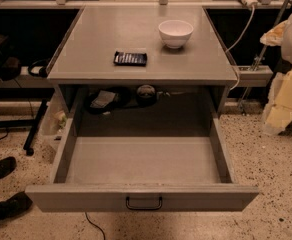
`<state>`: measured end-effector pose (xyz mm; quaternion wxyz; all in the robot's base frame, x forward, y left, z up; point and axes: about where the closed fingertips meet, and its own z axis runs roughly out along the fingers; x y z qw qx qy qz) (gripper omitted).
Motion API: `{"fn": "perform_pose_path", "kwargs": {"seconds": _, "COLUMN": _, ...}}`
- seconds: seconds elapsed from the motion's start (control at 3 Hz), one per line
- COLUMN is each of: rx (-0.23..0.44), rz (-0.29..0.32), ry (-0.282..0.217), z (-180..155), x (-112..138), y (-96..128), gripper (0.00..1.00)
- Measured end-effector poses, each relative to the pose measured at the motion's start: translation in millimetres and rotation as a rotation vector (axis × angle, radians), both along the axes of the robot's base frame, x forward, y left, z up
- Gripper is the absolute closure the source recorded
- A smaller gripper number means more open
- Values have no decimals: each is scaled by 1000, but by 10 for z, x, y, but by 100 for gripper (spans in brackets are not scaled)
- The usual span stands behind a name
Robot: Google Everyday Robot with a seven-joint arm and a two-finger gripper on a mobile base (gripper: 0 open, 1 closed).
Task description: Close top drawer
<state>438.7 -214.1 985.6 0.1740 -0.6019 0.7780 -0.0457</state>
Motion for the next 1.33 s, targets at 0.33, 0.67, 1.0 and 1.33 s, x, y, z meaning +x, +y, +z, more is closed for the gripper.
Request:
{"fn": "perform_pose_path", "kwargs": {"seconds": 0.33, "rx": 0, "rz": 0, "ry": 0, "z": 0, "x": -1, "y": 0, "gripper": 0}}
{"fn": "perform_pose_path", "kwargs": {"seconds": 0.67, "rx": 19, "rz": -23, "ry": -7, "z": -87, "x": -106, "y": -10, "gripper": 0}}
{"fn": "perform_pose_path", "kwargs": {"seconds": 1.0, "rx": 67, "rz": -59, "ry": 8, "z": -353, "x": -330, "y": 28, "gripper": 0}}
{"fn": "perform_pose_path", "kwargs": {"seconds": 1.33, "rx": 128, "rz": -62, "ry": 57, "z": -809, "x": -556, "y": 176, "gripper": 19}}
